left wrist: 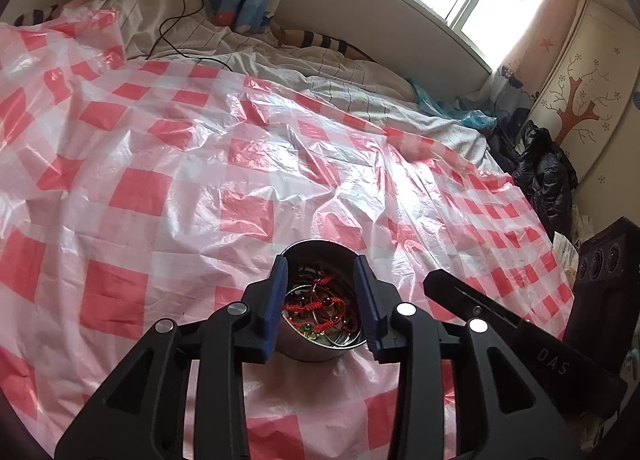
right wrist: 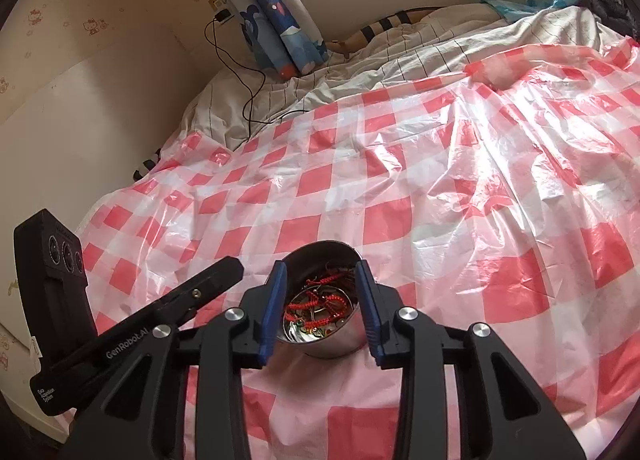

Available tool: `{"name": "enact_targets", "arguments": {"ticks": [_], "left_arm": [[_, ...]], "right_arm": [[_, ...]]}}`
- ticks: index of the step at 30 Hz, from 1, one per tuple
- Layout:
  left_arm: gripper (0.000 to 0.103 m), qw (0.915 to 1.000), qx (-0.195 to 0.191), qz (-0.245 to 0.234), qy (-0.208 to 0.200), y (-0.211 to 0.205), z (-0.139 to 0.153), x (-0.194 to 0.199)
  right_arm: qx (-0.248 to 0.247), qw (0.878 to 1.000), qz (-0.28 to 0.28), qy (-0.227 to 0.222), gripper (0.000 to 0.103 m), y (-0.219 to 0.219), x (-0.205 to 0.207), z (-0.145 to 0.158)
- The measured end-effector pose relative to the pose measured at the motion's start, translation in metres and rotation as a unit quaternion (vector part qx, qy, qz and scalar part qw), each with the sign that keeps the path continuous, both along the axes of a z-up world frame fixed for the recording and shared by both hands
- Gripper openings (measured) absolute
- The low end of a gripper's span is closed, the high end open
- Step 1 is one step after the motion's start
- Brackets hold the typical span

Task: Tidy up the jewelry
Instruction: 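Move the left tool to the pile and close on the black cord bracelet, then lift the black cord bracelet with the left tool while the right tool grasps the pink bead bracelet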

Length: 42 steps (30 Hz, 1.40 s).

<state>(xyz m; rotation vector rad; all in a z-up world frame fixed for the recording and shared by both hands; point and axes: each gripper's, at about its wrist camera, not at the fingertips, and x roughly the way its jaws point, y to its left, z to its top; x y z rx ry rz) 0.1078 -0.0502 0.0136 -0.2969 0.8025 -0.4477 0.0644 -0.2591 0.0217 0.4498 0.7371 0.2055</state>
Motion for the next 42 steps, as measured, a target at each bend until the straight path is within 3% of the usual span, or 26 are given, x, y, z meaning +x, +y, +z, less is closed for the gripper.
{"name": "enact_targets", "arguments": {"ticks": [8, 14, 18, 23, 29, 31, 35, 42], "left_arm": [[0.048, 0.9986, 0.041, 0.006, 0.033, 0.018, -0.004, -0.019], [0.050, 0.9905, 0.073, -0.068, 0.094, 0.018, -0.028, -0.044], [0.050, 0.9794, 0.077, -0.124, 0.139, 0.014, -0.047, -0.062], [0.050, 0.9688, 0.105, -0.177, 0.138, 0.004, -0.051, -0.092], [0.050, 0.9621, 0.135, -0.188, 0.144, -0.003, -0.064, -0.114], [0.043, 0.9641, 0.135, -0.183, 0.137, -0.002, -0.064, -0.120], [0.010, 0.9665, 0.131, -0.179, 0.130, 0.004, -0.063, -0.124], [0.008, 0.9821, 0.072, -0.126, 0.120, 0.033, -0.047, -0.109]], "right_arm": [[0.056, 0.997, 0.001, 0.059, 0.049, -0.012, -0.004, -0.014], [-0.009, 0.995, 0.060, 0.079, 0.063, 0.007, -0.028, -0.014], [-0.027, 0.994, 0.063, 0.088, 0.063, 0.004, -0.044, -0.018], [-0.029, 0.994, 0.057, 0.090, 0.064, -0.006, -0.062, -0.017], [-0.030, 0.993, 0.065, 0.096, 0.067, -0.004, -0.083, -0.018], [-0.035, 0.992, 0.071, 0.097, 0.068, 0.000, -0.092, -0.018], [-0.043, 0.991, 0.081, 0.097, 0.070, 0.005, -0.103, -0.018], [-0.040, 0.991, 0.092, 0.090, 0.070, 0.009, -0.104, -0.013]]}}
